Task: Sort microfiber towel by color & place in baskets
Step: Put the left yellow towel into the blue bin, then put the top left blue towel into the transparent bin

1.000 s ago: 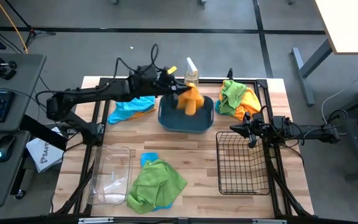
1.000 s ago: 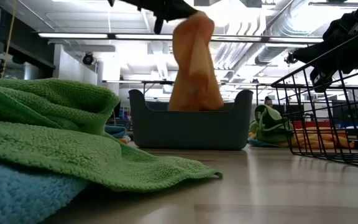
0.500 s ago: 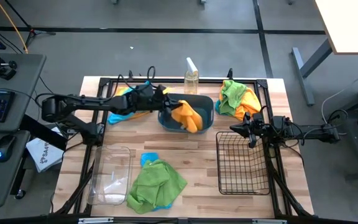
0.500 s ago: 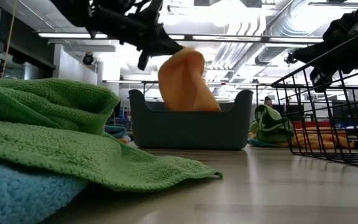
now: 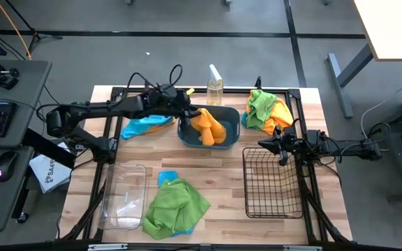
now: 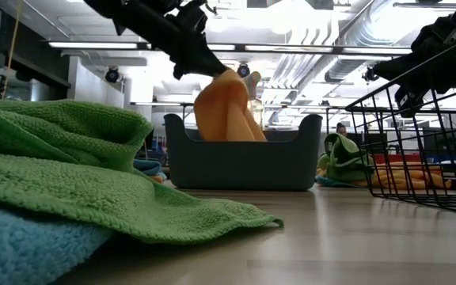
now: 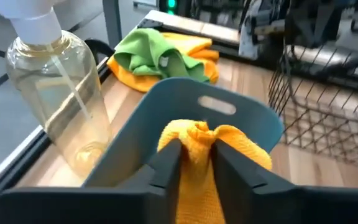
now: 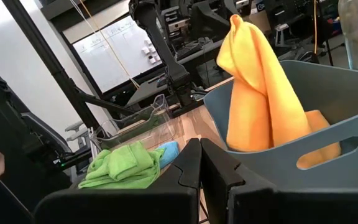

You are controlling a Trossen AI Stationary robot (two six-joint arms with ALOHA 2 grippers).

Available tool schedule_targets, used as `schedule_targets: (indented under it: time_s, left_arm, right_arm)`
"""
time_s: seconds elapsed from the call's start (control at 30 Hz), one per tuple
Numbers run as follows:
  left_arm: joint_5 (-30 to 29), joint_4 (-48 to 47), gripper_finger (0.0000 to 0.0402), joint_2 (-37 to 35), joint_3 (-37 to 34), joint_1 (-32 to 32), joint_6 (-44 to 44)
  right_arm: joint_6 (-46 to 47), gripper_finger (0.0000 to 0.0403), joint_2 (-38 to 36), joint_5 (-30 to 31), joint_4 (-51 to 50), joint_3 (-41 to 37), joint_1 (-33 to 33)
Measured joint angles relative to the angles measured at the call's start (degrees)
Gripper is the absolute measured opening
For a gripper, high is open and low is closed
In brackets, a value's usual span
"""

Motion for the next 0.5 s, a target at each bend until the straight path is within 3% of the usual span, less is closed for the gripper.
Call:
schedule_targets:
  time_s: [0.27, 0.5]
  left_arm:
    - [-4.03, -11.08, 0.0193, 0.03, 8.65, -0.02, 0.92]
    - [-6.49, -27.98, 0.0218, -0.07, 15.01, 0.00, -1.13]
  right_arm:
    - [0.10, 0.0000, 0.00, 0.00, 0.00, 0.00, 0.02]
    - [-0.01, 0.0000, 0.00, -0.02, 0.00, 0.00, 0.00]
